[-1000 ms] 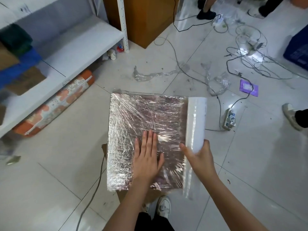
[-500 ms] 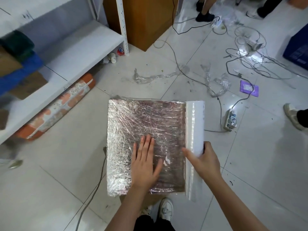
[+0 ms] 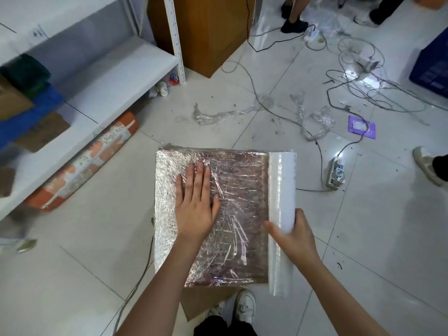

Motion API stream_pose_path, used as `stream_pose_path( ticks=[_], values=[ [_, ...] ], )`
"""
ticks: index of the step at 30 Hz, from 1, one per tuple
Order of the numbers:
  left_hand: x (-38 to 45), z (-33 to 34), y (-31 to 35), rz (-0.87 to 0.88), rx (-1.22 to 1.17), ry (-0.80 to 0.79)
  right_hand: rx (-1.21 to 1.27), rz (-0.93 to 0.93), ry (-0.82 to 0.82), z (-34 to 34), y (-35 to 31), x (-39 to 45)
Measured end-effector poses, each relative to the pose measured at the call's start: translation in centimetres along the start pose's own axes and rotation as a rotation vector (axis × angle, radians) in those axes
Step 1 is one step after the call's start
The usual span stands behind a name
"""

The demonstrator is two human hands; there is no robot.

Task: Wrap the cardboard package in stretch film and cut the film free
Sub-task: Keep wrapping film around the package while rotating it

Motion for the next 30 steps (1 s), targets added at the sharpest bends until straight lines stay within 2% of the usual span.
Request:
stream_pose_path(
  ticks=[3,8,14,19,24,27,30],
  values=[
    [1.5,-1.3,1.1,-0.003,-0.005,0.061,-0.007,0.001,0.013,-0.1,-0.2,0.1],
    [3.5,1.2,4.1,0.153,0.022,-0.021,-0.057,0.009,-0.005,0.2,-0.1,0.2],
    [5.0,1.8,4.0,0.131,0.055,-0.069,-0.033,0.033,0.010,0.1,-0.4,1.4],
    [5.0,0.1,6.8,0.183,-0.001,0.014,-0.080,0.036,0.035,0.1,-0.9,1.6],
    [5.2,2.7,8.1,0.157,-0.006,-0.108,-0.109,0.028,0.046,0.4,-0.7,1.4],
    [5.7,3.0,8.2,0.150,-0.025,-0.111,-0.102,0.038,0.059,0.0,-0.7,1.9],
    [6.2,2.1,8.3,0.182,-0.150,-0.112,-0.082,0.058,0.037,-0.1,-0.8,2.3]
  ],
)
Point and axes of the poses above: each hand's wrist, its own x-axis towards the middle knuckle, its own z-axis out of the palm, y = z × x, the point moved 7 cm from there along x, towards the middle knuckle, and after that the axes turned 6 degrees about -x, right-handed, at the moved point
